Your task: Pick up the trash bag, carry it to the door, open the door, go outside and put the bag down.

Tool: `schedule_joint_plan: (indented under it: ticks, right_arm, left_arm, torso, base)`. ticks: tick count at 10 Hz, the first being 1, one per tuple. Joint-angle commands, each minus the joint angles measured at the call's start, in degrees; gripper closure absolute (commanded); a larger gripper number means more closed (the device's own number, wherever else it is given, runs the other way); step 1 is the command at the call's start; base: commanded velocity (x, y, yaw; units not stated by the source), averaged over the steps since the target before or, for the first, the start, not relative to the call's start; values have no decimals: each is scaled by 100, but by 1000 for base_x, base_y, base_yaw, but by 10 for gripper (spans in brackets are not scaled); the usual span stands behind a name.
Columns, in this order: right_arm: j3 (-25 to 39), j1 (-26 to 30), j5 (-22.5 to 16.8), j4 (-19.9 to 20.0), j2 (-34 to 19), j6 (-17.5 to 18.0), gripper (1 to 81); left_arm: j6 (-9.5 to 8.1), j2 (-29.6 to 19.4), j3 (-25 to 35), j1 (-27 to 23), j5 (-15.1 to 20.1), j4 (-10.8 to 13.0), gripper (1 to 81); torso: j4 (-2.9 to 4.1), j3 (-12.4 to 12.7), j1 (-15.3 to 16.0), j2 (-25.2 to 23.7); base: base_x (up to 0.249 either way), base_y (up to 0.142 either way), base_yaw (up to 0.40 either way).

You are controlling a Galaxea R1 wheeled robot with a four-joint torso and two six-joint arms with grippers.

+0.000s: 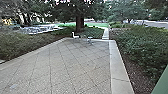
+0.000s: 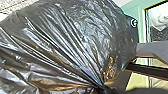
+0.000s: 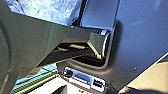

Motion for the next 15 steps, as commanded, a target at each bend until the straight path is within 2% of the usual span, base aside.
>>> schedule_joint_plan:
  ticks: [1, 4, 5, 6, 8, 12, 15]
  right_arm:
    - [331, 174, -446, -79, -195, -25, 10]
    - [279, 165, -420, -79, -186, -25, 10]
    - [261, 165, -420, -79, -186, -25, 10]
    - [235, 156, -420, -79, -177, -25, 10]
    - [129, 147, -420, -79, -133, -25, 10]
    - [-20, 147, -402, -87, -54, -25, 10]
    - [-20, 121, -393, -105, -36, -25, 10]
  left_arm:
    - [-32, -885, 896, -956, 390, -723, 811]
    - [-32, -1318, 1179, -1677, 580, -1401, 811]
    - [-32, -1380, 1153, -1950, 856, -1561, 811]
    - [-32, -1433, 1170, -2238, 1076, -1710, 811]
    - [-32, -1459, 1162, -2811, 1489, -2088, 811]
    - [-32, -1660, 1100, -3935, 2102, -2834, 811]
    - [-32, -1881, 1091, -4735, 2684, -3125, 811]
  torso:
    - [0, -459, 0, 0]
    - [0, -984, 2, 2]
    - [0, -859, 5, 5]
    - [0, -850, 5, 7]
    - [0, -957, 7, 9]
    - [0, -953, 11, 13]
    - [0, -955, 13, 15]
  base:
    - [0, 0, 0]
    - [0, 0, 0]
    - [0, 0, 0]
    - [0, 0, 0]
    - [0, 0, 0]
    - [0, 0, 0]
    - [0, 0, 0]
